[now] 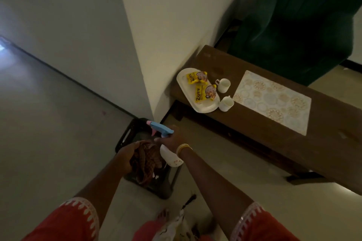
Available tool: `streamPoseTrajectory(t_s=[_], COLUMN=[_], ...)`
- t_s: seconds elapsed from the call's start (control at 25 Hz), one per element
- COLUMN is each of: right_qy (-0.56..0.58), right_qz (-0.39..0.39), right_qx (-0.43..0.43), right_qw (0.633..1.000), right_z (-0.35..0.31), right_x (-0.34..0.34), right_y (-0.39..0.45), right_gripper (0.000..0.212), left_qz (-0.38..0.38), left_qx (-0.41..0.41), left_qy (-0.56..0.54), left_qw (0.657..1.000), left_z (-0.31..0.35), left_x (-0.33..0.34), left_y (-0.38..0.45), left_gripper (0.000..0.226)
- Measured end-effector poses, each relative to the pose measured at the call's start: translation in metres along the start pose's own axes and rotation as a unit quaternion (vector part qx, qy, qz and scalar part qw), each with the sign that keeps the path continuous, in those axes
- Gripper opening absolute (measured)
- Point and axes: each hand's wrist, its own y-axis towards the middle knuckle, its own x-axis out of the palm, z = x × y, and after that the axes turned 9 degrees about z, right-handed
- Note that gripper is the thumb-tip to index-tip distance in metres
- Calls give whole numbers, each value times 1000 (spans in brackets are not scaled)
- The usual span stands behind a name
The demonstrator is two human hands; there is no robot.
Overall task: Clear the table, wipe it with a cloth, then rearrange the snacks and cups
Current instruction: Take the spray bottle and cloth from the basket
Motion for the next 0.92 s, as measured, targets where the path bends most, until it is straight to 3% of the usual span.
streamPoseTrajectory(t_s=[0.2,0.4,0.68,0.92], right_qy=[-76,-166,-202,-227], right_qz=[-2,-3,-23,-59], right_qx=[-44,-56,-69,-42], right_qw=[996,984,977,971], right_z=[1,22,38,22], right_x=[69,93,101,86], right_y=[25,53,60,50], right_gripper=[37,27,28,49], left_qz=[-21,-87,-103,-113], left_qx=[-33,-54,-61,-55], left_qy=[-66,-121,-59,-41], left_qw=[997,987,991,991], left_z=[-24,-23,-32,-28], left_x=[-37,-45,-53,-52], left_y=[37,62,66,53], left_gripper=[39,42,37,36])
